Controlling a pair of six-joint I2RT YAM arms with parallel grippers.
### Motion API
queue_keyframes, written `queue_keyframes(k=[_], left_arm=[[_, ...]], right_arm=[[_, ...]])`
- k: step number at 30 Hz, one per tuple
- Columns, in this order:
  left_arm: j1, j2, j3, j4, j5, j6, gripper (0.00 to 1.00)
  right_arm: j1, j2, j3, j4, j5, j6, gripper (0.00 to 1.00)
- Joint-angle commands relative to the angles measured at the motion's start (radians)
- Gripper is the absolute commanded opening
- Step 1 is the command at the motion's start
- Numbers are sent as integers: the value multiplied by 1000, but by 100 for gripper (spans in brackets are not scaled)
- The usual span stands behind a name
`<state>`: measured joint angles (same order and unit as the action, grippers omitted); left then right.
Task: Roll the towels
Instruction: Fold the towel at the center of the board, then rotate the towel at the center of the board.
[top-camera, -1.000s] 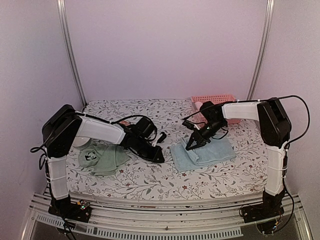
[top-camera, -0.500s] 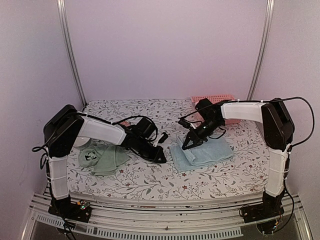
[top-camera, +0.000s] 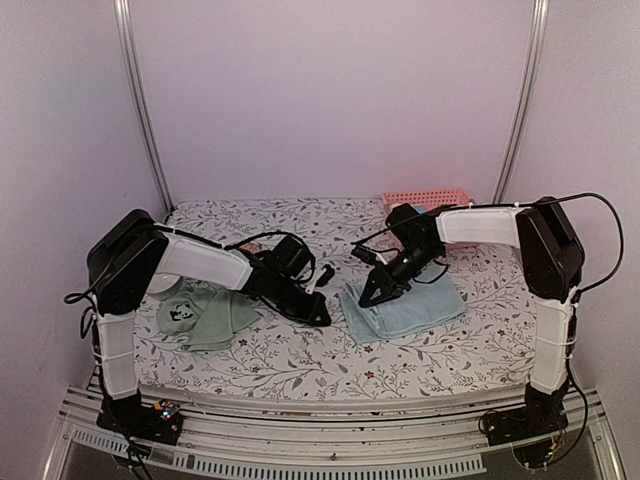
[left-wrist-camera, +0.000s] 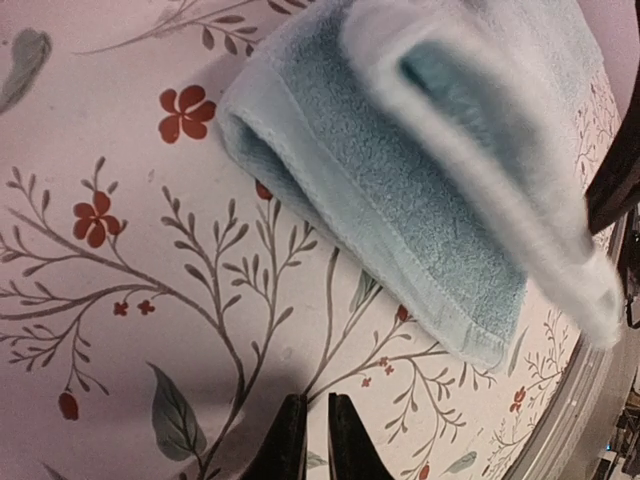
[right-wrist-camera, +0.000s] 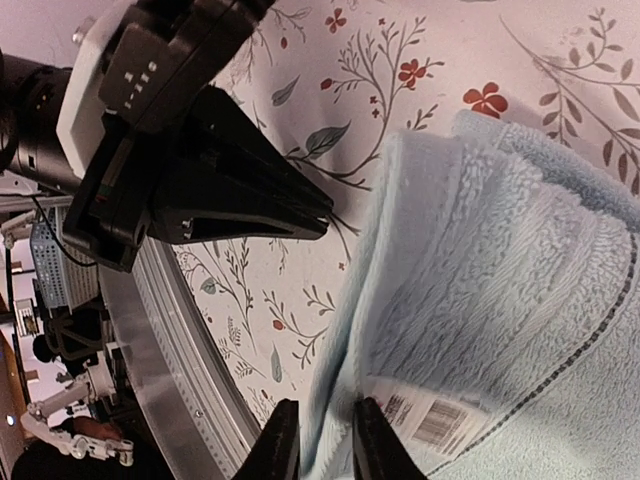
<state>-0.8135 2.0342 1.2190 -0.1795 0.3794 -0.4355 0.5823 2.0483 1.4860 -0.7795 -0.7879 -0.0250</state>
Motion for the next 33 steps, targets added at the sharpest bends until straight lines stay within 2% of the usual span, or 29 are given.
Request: queue_keyframes(k=[1, 5, 14, 18, 24, 28, 33], left_arm=[[-1, -5, -4, -19, -39, 3, 12], [12, -32, 2, -40, -70, 3, 12], [5, -97, 101, -52, -95, 37, 18], [-5, -45, 190, -31, -70, 47, 18], [-20, 74, 314, -44, 7, 44, 18], [-31, 145, 357, -72, 67, 49, 17], [-42, 194, 358, -114, 57, 60, 15]], right_arm=[[14, 23, 44, -36, -34, -44, 25], [6, -14, 68, -75, 8, -95, 31], [-169, -98, 119, -128, 45, -276, 27], [-247, -112, 100, -107, 157, -319, 25], [-288, -139, -16, -48, 382, -366, 20], [-305, -145, -88, -37, 425, -379, 18], [-330, -158, -185, -4, 469, -381, 15]])
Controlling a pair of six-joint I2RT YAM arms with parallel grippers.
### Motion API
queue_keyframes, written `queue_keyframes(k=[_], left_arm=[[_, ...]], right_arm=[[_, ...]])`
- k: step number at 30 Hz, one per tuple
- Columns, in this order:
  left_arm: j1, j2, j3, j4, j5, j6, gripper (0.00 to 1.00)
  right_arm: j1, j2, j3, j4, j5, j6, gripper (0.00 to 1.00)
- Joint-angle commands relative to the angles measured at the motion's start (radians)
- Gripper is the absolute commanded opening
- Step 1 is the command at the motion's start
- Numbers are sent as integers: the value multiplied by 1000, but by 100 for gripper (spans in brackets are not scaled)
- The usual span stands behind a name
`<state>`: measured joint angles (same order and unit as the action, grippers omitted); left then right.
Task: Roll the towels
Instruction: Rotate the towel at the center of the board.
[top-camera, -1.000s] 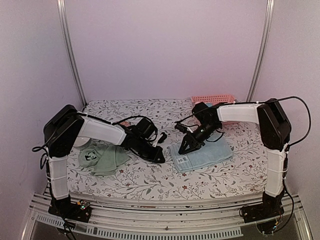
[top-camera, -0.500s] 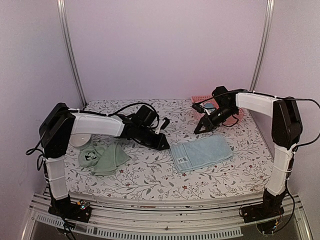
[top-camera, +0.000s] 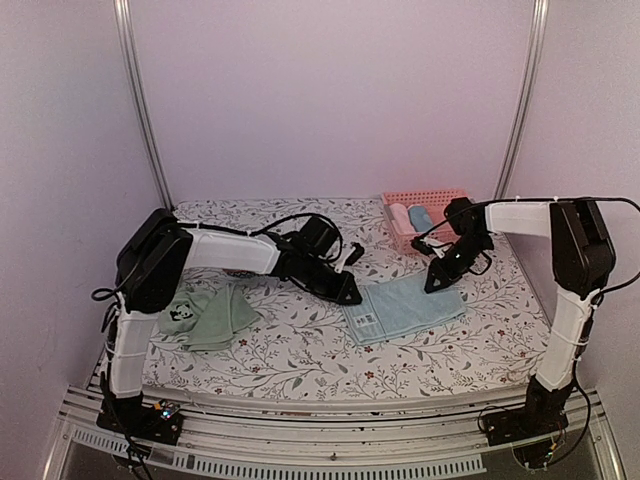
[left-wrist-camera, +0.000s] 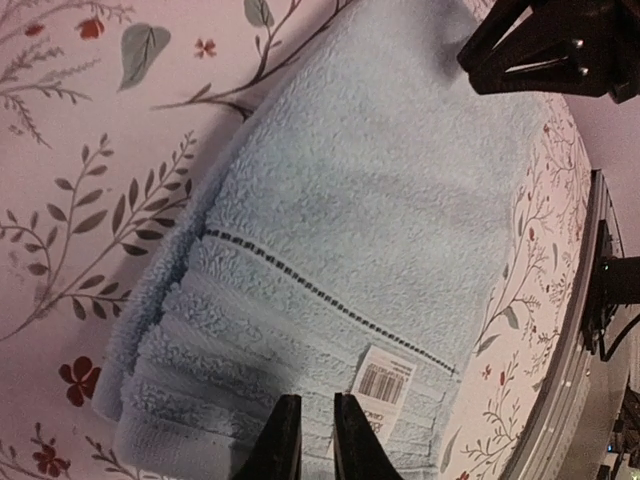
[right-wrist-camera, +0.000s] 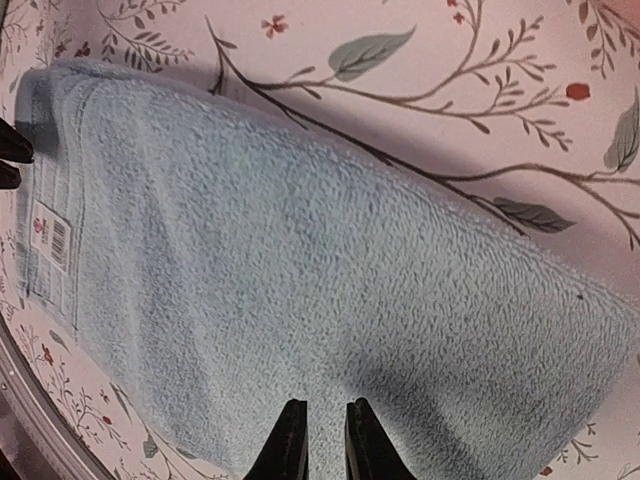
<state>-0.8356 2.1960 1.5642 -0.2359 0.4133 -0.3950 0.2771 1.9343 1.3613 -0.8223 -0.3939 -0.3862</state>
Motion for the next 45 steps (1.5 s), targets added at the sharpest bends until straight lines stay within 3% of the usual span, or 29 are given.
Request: queue_keyframes(k=[1, 8, 15, 18, 21, 27, 36, 40, 45], left_arm=[[-19, 40, 14, -70, 9, 22, 15], [28, 100, 54, -158, -104, 3, 12], [139, 177, 200, -208, -124, 1, 9], [158, 168, 285, -259, -169, 49, 11], [154, 106, 281, -255, -181, 89, 15], [104, -33, 104, -151, -148, 124, 18], [31, -49, -29, -189, -168, 84, 15], [40, 8, -8, -208, -170, 78, 14], [71, 96, 78, -206, -171, 109, 13]], right_arm=[[-33, -42, -80, 47, 92, -21, 15], [-50, -56, -223, 81, 173, -25, 14], [177, -67, -210, -67, -22, -113, 16], [200, -69, -125, -147, -253, -126, 17], [197, -81, -46, -190, -301, -140, 18], [146, -99, -11, -152, -295, -128, 23], [96, -39, -52, -19, -84, -72, 22], [94, -19, -113, 39, 19, -68, 22], [123, -17, -200, 44, 22, -86, 22]])
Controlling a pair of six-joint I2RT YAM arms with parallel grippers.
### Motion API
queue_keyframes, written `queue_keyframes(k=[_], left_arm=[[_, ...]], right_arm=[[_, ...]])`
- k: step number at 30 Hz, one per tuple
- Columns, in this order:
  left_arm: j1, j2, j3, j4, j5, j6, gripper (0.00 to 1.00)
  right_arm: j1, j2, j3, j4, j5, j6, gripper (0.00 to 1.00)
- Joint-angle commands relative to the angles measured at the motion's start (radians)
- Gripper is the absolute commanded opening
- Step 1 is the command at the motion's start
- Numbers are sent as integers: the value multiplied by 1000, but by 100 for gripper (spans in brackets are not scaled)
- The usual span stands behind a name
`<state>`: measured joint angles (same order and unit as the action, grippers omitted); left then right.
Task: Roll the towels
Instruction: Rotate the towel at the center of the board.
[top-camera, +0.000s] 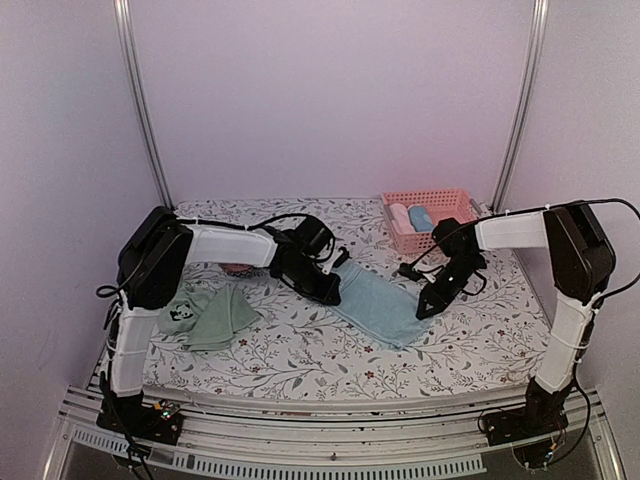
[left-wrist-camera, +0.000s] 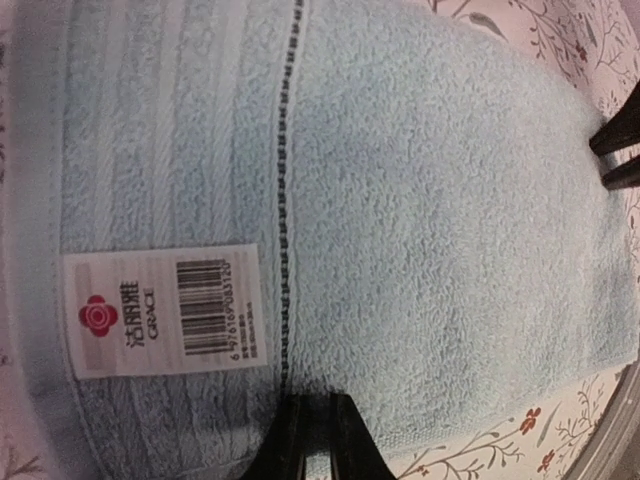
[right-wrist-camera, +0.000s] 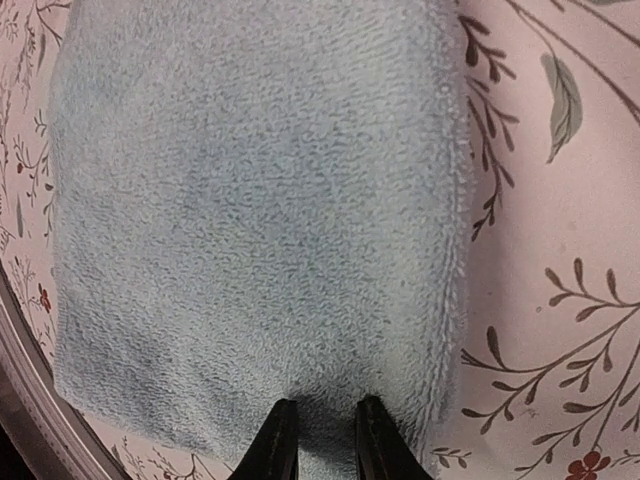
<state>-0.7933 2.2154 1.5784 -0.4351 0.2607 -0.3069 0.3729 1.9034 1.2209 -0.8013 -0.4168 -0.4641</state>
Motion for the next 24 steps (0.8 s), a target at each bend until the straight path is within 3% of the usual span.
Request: queue_keyframes(k=[1, 6, 9, 15, 20, 24], left_arm=[[38, 101, 88, 0, -19, 32, 13], [83, 217, 310, -54, -34, 73, 12], [84, 197, 353, -79, -44, 99, 13], [73, 2, 136, 5, -27, 103, 15], [14, -212, -131, 215, 140, 98, 14], [-60, -286, -241, 334, 185, 38, 10]], right_arm=[[47, 11, -77, 18, 41, -14, 22], [131, -12, -96, -24, -96, -35, 22], [126, -41, -70, -39, -95, -23, 22], [45, -111, 22, -109, -228, -30, 25], [19, -113, 57, -127, -316, -51, 25], [14, -85, 50, -80, -343, -53, 24]])
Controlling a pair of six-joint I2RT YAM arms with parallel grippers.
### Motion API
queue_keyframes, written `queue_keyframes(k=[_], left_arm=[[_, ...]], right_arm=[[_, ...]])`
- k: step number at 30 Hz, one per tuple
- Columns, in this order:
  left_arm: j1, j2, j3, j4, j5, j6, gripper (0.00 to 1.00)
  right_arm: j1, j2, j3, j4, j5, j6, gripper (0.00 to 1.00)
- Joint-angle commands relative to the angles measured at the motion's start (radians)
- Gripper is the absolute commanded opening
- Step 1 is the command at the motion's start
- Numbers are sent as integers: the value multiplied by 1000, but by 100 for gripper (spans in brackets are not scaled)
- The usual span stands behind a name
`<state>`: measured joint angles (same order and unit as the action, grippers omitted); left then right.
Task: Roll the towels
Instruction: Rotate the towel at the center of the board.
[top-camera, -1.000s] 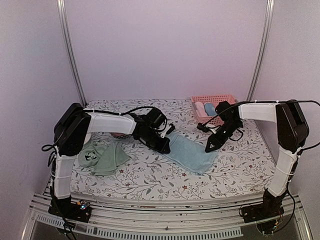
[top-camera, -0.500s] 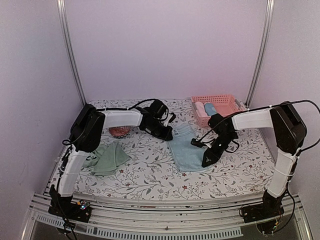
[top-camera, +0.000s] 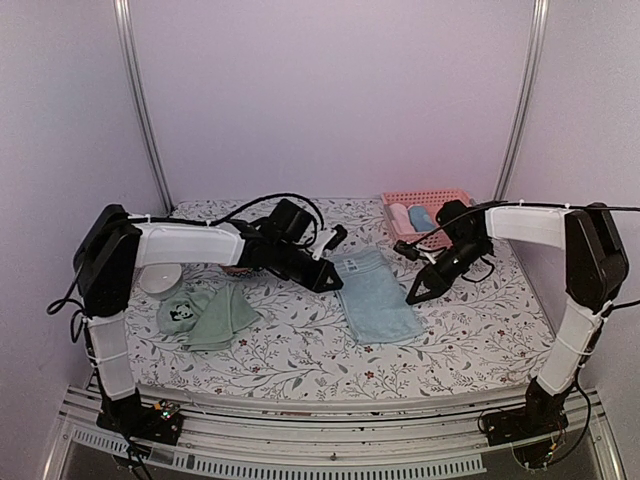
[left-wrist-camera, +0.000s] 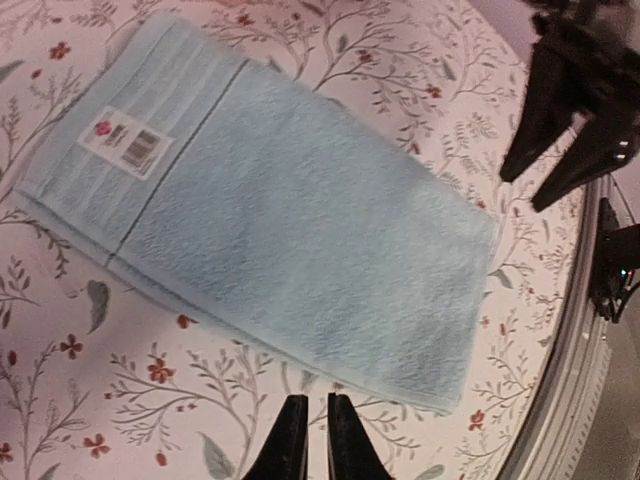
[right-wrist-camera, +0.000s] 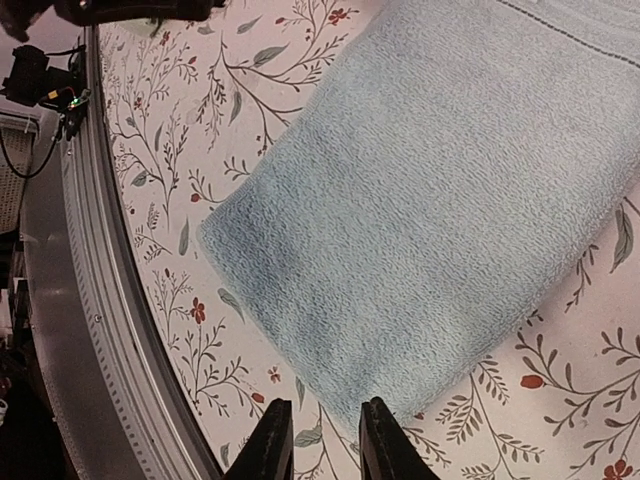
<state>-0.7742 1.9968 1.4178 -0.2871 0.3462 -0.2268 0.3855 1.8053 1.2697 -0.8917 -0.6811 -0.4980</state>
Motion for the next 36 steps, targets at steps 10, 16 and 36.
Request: queue_keyframes(k=[10, 16, 36], left_arm=[[-199, 90, -110, 352, 88, -151, 0], [-228, 177, -194, 410, 100, -192, 0], [-241, -173, -368, 423, -132, -8, 17]], right_arm=[[-33, 74, -10, 129, -165, -9, 20], [-34, 86, -52, 181, -71, 1, 20], [-23, 125, 165, 154, -39, 21, 17]])
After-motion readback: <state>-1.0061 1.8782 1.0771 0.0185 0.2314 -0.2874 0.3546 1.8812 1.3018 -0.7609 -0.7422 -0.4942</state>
